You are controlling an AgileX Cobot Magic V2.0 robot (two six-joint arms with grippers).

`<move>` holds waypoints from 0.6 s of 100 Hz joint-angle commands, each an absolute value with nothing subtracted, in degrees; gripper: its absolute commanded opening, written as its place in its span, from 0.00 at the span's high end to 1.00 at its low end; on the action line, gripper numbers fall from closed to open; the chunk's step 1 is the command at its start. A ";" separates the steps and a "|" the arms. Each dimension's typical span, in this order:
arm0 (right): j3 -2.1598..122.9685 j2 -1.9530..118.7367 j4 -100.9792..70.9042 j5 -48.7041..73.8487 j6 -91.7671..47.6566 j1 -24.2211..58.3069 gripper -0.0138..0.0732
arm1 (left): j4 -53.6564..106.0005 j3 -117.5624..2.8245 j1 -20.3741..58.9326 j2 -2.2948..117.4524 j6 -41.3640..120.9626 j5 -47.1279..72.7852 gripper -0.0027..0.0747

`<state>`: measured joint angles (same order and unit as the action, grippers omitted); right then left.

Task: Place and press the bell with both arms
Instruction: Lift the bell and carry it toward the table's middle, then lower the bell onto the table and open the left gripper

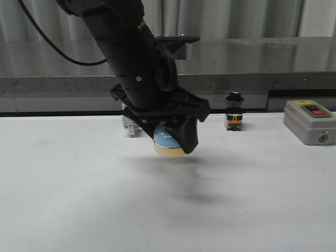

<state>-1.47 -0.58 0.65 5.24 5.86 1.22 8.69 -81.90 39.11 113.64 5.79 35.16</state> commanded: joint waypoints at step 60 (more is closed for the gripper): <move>-0.71 -1.68 1.33 0.58 5.82 1.15 0.91 | 9.39 -83.43 39.71 114.25 7.53 33.92 0.54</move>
<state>-1.47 -0.58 0.65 5.24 5.86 1.22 8.66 -81.90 39.39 117.44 7.57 35.31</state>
